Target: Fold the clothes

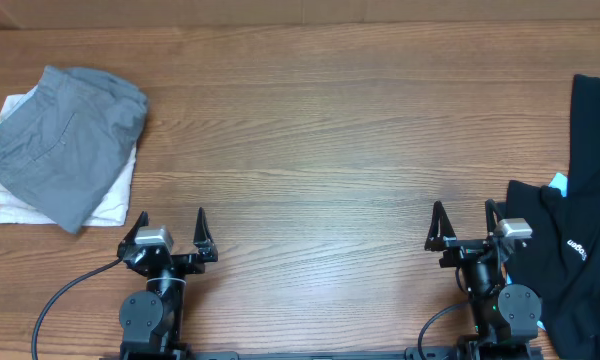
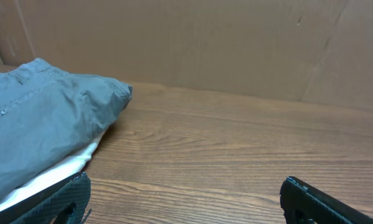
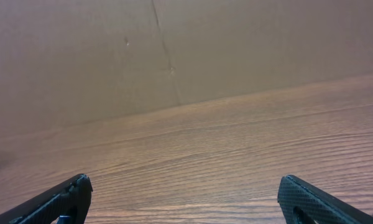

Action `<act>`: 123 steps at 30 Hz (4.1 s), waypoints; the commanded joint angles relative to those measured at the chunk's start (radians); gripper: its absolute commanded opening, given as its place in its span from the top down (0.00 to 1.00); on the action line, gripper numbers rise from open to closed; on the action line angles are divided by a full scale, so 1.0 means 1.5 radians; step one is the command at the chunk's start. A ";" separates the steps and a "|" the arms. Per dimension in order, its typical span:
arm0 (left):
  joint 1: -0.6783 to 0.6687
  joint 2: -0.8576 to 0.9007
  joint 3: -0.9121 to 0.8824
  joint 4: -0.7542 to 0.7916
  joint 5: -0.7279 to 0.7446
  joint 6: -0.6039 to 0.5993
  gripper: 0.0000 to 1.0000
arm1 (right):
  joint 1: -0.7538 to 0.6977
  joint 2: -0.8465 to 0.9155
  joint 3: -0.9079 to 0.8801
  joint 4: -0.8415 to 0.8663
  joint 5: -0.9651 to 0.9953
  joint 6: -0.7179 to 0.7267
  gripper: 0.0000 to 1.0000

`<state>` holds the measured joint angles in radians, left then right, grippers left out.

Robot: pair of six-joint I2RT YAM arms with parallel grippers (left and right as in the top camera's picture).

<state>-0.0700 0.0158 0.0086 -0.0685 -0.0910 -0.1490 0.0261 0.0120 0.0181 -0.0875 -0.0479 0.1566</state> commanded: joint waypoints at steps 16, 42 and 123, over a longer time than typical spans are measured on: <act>0.004 -0.003 -0.003 0.001 -0.006 0.015 0.00 | -0.003 -0.003 -0.006 0.004 0.003 -0.003 0.00; 0.004 -0.003 -0.003 0.001 -0.009 0.015 0.00 | -0.003 -0.003 -0.006 0.007 -0.003 0.002 0.00; 0.004 0.754 0.607 -0.523 0.079 -0.046 0.44 | -0.220 1.127 0.646 -0.503 0.154 0.213 0.96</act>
<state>-0.0700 1.1461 0.8928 -0.8532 0.0158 -0.2108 -0.3054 1.7103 0.9302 -0.8120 0.1902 0.4702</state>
